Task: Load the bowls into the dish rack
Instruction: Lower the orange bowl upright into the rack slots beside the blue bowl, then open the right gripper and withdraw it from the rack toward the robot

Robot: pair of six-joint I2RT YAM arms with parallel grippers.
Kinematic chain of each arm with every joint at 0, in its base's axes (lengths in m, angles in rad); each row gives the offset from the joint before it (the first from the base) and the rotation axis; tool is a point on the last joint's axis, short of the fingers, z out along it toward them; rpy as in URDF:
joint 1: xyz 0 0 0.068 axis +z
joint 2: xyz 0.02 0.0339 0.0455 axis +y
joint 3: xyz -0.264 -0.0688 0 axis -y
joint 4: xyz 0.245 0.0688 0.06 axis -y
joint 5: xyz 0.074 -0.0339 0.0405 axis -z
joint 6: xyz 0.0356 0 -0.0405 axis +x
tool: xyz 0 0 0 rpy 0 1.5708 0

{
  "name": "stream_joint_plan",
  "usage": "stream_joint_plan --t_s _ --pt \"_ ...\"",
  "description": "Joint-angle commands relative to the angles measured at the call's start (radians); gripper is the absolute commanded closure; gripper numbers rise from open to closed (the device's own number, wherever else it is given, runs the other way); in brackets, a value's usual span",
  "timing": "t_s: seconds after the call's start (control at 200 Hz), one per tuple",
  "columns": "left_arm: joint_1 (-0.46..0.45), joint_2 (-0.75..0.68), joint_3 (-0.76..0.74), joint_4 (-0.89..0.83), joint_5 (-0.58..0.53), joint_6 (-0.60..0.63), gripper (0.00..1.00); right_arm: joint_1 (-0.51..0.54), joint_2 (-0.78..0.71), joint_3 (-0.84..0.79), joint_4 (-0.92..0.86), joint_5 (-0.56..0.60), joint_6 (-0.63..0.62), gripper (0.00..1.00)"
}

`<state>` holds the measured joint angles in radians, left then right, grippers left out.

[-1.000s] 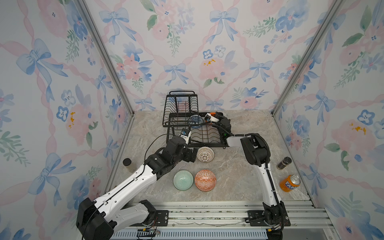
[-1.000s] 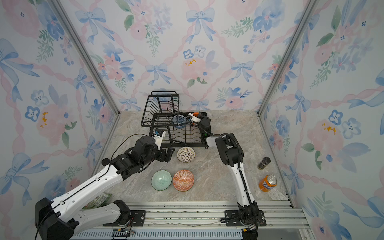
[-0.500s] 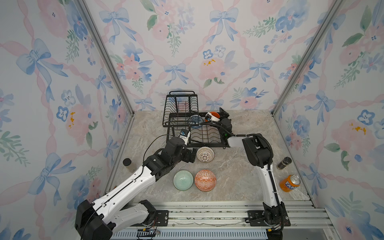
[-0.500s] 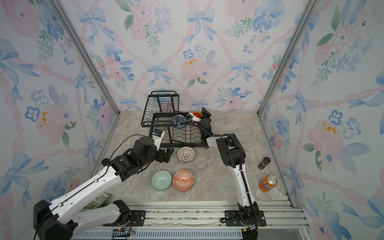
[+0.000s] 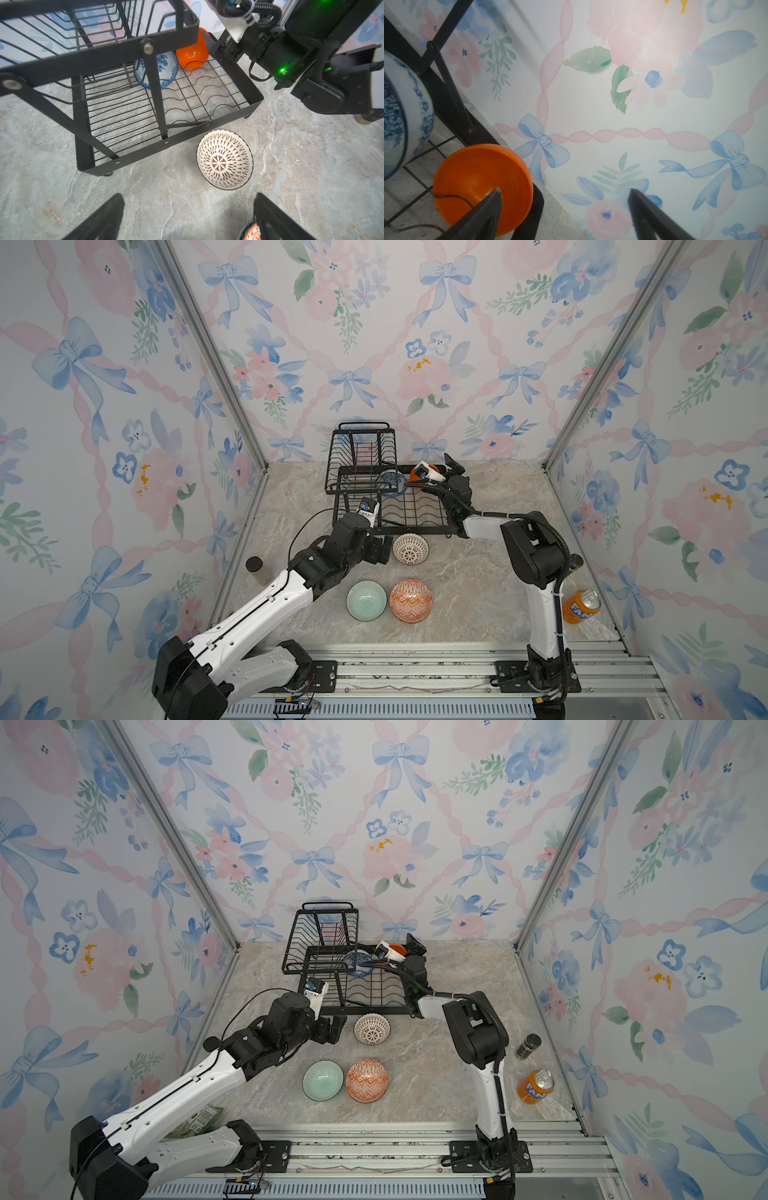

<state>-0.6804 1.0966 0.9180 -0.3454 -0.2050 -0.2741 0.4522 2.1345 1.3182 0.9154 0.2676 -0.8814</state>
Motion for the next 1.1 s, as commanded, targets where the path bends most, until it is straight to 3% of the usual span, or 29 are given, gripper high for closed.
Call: stream_joint_plan --t_s 0.0,0.31,0.59,0.855,1.095 --pt "0.008 0.0 -0.021 0.015 -0.006 -0.011 0.02 0.012 -0.093 -0.046 -0.06 0.036 0.094 0.03" --pt "0.01 0.012 -0.014 0.019 0.006 -0.013 0.02 0.053 -0.303 -0.205 -0.211 0.12 0.307 0.03" --pt "0.01 -0.004 -0.015 0.018 0.016 -0.023 0.02 0.092 -0.558 -0.263 -0.572 0.17 0.58 0.03" --pt "0.01 -0.02 -0.031 0.02 0.022 -0.033 0.02 0.1 -0.771 -0.255 -0.991 0.004 0.877 0.03" --pt "0.01 -0.015 -0.067 0.056 0.05 -0.058 0.02 0.115 -0.844 -0.279 -1.213 -0.036 0.966 0.03"
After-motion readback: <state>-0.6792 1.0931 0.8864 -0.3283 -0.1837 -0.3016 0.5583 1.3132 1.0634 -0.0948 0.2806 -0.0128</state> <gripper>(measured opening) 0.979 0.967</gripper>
